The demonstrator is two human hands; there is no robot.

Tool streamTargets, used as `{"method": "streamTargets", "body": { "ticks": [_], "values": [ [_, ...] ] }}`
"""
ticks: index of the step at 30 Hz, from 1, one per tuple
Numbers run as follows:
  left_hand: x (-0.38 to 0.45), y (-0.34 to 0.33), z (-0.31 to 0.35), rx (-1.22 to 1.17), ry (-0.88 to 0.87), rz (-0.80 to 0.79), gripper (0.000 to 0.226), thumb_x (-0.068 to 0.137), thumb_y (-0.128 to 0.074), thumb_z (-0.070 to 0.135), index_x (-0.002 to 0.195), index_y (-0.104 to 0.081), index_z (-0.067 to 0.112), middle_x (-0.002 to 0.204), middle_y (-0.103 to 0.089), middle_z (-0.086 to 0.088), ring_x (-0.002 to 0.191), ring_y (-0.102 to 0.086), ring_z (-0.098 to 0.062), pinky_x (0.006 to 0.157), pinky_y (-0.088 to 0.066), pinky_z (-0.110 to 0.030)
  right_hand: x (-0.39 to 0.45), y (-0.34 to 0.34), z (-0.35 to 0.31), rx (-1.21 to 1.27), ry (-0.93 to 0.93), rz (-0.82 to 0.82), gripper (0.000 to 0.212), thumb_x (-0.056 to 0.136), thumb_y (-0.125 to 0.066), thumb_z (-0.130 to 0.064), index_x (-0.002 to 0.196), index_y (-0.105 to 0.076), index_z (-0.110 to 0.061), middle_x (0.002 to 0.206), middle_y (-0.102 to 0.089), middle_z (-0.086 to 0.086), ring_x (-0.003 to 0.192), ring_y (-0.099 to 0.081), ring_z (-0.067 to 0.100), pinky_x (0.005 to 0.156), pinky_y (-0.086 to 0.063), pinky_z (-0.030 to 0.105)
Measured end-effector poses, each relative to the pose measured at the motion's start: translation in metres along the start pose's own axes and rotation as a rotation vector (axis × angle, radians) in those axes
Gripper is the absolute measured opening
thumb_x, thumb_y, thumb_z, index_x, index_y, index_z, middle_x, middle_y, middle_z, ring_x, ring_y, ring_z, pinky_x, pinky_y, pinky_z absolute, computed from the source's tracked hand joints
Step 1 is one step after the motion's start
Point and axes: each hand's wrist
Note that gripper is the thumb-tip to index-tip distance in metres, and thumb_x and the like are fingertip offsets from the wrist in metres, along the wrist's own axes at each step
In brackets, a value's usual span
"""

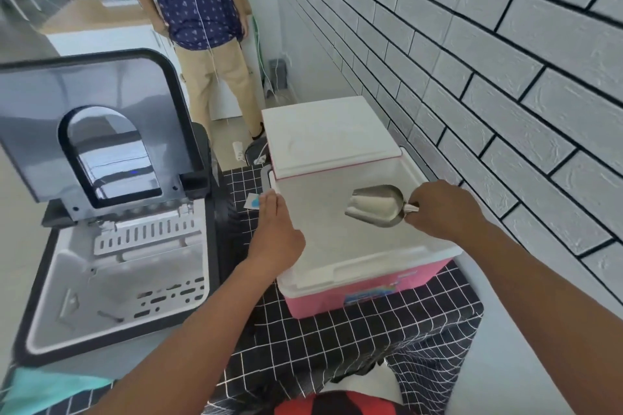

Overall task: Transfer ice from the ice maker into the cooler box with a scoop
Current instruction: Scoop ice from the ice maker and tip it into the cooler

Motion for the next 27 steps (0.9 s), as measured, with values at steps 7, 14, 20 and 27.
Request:
{"method": "streamTargets", "body": {
  "ticks": [7, 14, 20, 27],
  "values": [
    [-0.041, 0.094, -0.027, -0.143, -0.220, 0.232, 0.044, 0.096, -0.053, 0.025, 0.138, -0.045, 0.032, 0.131, -0.043, 0.024, 0.114, -0.038, 0.012, 0.093, -0.028, -0.002, -0.003, 0.022, -0.057, 0.444, 0.118, -0.097, 0.046, 0.073, -0.073, -0.035, 0.045, -0.040, -0.020, 0.040, -0.035, -0.009, 0.039, -0.032, 0.006, 0.047, -0.024, 0.025],
    [-0.111, 0.156, -0.151, 0.035, -0.042, 0.423, 0.050, 0.096, -0.052, 0.021, 0.145, -0.042, 0.024, 0.154, -0.035, 0.008, 0.140, -0.034, -0.011, 0.112, -0.027, -0.027, -0.016, 0.038, -0.176, 0.517, 0.405, -0.278, 0.032, 0.079, -0.069, -0.039, 0.067, -0.062, -0.011, 0.065, -0.059, 0.011, 0.050, -0.047, 0.010, 0.054, -0.036, 0.020],
    [-0.126, 0.175, -0.219, 0.112, 0.125, 0.369, 0.062, 0.095, -0.050, 0.016, 0.152, -0.026, 0.011, 0.162, -0.013, 0.001, 0.147, -0.022, -0.023, 0.115, -0.031, -0.042, -0.027, 0.065, -0.277, 0.139, 0.640, -0.208, 0.009, 0.083, -0.063, -0.041, 0.075, -0.067, -0.039, 0.068, -0.061, -0.017, 0.066, -0.055, 0.001, 0.056, -0.039, 0.020],
    [-0.125, 0.174, -0.235, -0.053, 0.041, 0.375, 0.070, 0.092, -0.046, 0.005, 0.154, -0.018, 0.020, 0.160, 0.003, 0.020, 0.137, -0.036, -0.011, 0.083, -0.045, -0.020, -0.051, 0.063, -0.373, -0.498, 0.715, -0.082, 0.038, 0.076, -0.037, -0.001, 0.092, -0.066, -0.021, 0.061, -0.040, -0.004, 0.064, -0.052, 0.023, 0.056, -0.037, 0.028]
  ]
}}
Point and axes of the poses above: each hand's wrist, its own x-axis towards the middle knuckle, its own y-axis out of the back of the hand, z = x × y
